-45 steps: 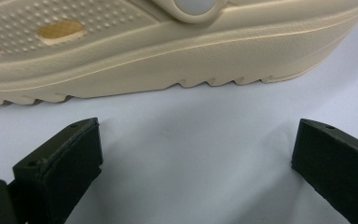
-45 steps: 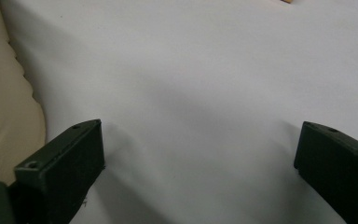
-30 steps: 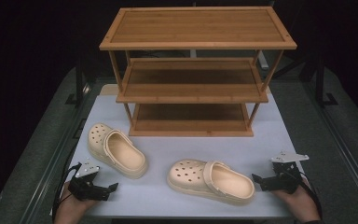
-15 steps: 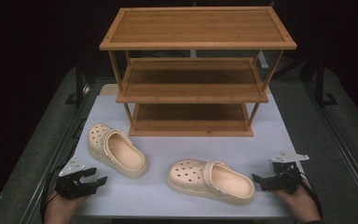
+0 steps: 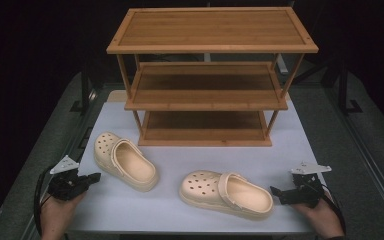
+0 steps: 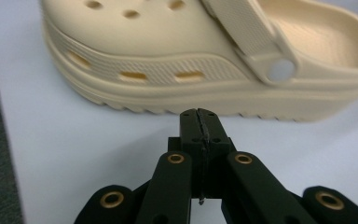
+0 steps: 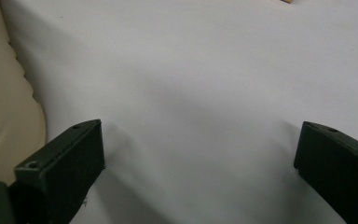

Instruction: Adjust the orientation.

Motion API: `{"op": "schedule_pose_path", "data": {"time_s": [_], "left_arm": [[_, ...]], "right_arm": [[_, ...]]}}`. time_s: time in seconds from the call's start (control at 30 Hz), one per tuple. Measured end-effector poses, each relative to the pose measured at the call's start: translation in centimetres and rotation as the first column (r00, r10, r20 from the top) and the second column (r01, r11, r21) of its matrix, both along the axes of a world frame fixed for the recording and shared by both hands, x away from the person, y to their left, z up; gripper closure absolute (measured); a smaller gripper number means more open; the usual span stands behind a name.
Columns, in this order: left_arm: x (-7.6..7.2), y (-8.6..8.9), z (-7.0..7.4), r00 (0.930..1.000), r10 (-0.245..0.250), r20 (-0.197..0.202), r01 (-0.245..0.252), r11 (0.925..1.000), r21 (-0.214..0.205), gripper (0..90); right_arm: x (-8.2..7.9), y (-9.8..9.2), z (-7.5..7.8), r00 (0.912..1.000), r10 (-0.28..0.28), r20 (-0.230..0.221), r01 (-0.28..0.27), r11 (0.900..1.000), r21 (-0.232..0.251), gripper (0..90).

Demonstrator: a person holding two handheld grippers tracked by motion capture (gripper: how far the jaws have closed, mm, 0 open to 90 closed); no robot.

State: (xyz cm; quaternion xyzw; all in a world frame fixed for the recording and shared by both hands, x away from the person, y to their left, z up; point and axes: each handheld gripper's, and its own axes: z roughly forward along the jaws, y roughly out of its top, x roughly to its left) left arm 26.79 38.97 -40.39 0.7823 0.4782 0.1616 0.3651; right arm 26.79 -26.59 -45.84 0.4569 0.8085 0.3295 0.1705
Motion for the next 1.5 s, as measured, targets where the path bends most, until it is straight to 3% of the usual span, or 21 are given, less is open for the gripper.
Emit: {"op": "schedule_pose_path", "data": {"time_s": [0.1,0.37,0.4,0.5,0.67,0.83,0.9,1.23,1.37,1.5], "left_arm": [[1.2,0.8,0.8,0.9990,0.041,0.019,-0.040,0.9991,-0.014,90.0],[3.7,1.8,2.1,0.9964,0.064,0.056,-0.063,0.9979,-0.011,90.0],[4.6,2.1,2.3,0.9956,0.072,0.060,-0.071,0.9974,-0.008,90.0],[5.6,2.2,2.4,0.9950,0.077,0.064,-0.076,0.9971,-0.007,90.0],[8.1,2.3,2.5,0.9941,0.079,0.074,-0.081,0.9966,0.019,90.0],[10.4,2.3,2.6,0.9927,0.081,0.090,-0.083,0.9964,0.018,90.0],[11.1,2.3,2.7,0.9918,0.086,0.095,-0.091,0.9944,0.052,90.0],[14.6,2.8,1.2,0.9929,0.093,0.074,-0.097,0.9940,0.051,90.0],[15.1,2.5,0.5,0.9957,0.080,0.047,-0.082,0.9951,0.055,90.0],[15.1,2.3,0.4,0.9962,0.071,0.050,-0.074,0.9952,0.064,90.0]], "right_arm": [[0.0,0.0,0.0,1.0000,0.000,0.001,0.000,1.0000,0.002,1.3],[0.0,0.0,0.0,1.0000,-0.001,0.003,0.001,1.0000,0.001,1.4],[0.0,0.0,0.0,1.0000,0.000,0.003,0.000,1.0000,0.001,1.3],[-0.1,0.0,0.0,1.0000,-0.001,0.003,0.001,1.0000,0.001,1.3],[-0.1,0.0,0.0,1.0000,0.001,0.007,-0.001,1.0000,0.000,1.3],[-0.1,0.0,-0.1,0.9999,0.003,0.010,-0.003,1.0000,-0.002,1.4],[-0.1,0.0,-0.1,0.9999,0.003,0.010,-0.003,1.0000,-0.002,1.3],[-0.1,0.0,-0.1,1.0000,0.002,0.010,-0.002,1.0000,-0.002,1.3],[-0.1,0.0,-0.1,0.9999,0.002,0.011,-0.002,1.0000,-0.002,1.3],[-0.1,0.0,-0.1,0.9999,0.002,0.011,-0.002,1.0000,-0.002,1.4]]}}
